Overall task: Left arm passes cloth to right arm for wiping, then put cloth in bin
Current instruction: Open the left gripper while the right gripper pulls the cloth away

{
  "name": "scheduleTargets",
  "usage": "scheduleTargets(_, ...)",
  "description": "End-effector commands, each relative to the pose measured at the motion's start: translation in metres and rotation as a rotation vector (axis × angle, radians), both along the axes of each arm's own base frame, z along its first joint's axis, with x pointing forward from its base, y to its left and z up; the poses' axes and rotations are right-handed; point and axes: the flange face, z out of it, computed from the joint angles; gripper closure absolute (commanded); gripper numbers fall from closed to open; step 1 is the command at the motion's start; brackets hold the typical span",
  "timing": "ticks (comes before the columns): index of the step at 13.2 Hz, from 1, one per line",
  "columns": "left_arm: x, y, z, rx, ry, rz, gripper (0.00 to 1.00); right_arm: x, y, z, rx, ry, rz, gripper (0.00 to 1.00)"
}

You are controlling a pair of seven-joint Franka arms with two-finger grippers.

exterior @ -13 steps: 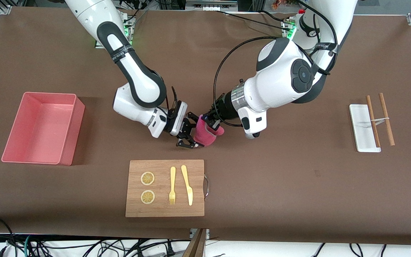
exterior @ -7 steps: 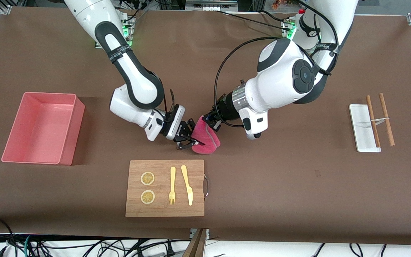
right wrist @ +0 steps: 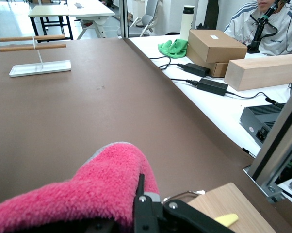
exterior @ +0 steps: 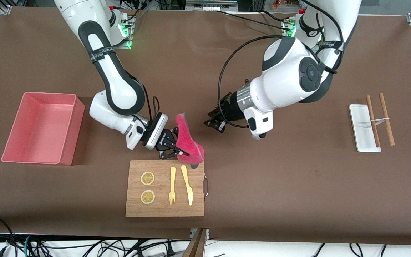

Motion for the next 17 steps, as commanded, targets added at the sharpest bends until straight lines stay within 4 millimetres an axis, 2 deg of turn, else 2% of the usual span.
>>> scheduleTargets(1, -0.003, 0.036, 0.026, 0.068, -0.045, -0.122, 0.00, 0.000, -0.032, 0.014, -0.037, 0.074, 0.036, 1.00)
scheduleTargets(3, -0.004, 0.062, 0.030, 0.139, -0.071, -0.241, 0.00, 0.000, -0.061, 0.024, -0.109, 0.165, 0.058, 1.00)
scheduleTargets(5, -0.004, 0.101, 0.034, 0.217, -0.101, -0.421, 0.00, -0.007, -0.091, 0.035, -0.180, 0.257, 0.061, 1.00)
scheduleTargets(7, 0.001, 0.143, 0.030, 0.262, -0.121, -0.593, 0.00, -0.016, -0.127, 0.046, -0.269, 0.367, 0.042, 1.00)
scheduleTargets(9, 0.001, 0.172, 0.025, 0.328, -0.141, -0.791, 0.00, -0.022, -0.164, 0.063, -0.385, 0.494, -0.002, 1.00)
scheduleTargets(10, 0.002, 0.185, 0.029, 0.365, -0.164, -0.863, 0.00, -0.024, -0.178, 0.071, -0.444, 0.549, -0.044, 1.00)
scheduleTargets(12, 0.008, 0.221, 0.025, 0.349, -0.172, -0.971, 0.00, -0.033, -0.195, 0.093, -0.554, 0.676, -0.192, 1.00)
scheduleTargets(14, 0.010, 0.261, 0.031, 0.328, -0.191, -1.077, 0.00, -0.041, -0.206, 0.115, -0.668, 0.783, -0.431, 1.00)
scheduleTargets(17, 0.017, 0.311, 0.036, 0.338, -0.257, -1.268, 0.00, -0.049, -0.212, 0.115, -0.717, 0.916, -0.650, 1.00)
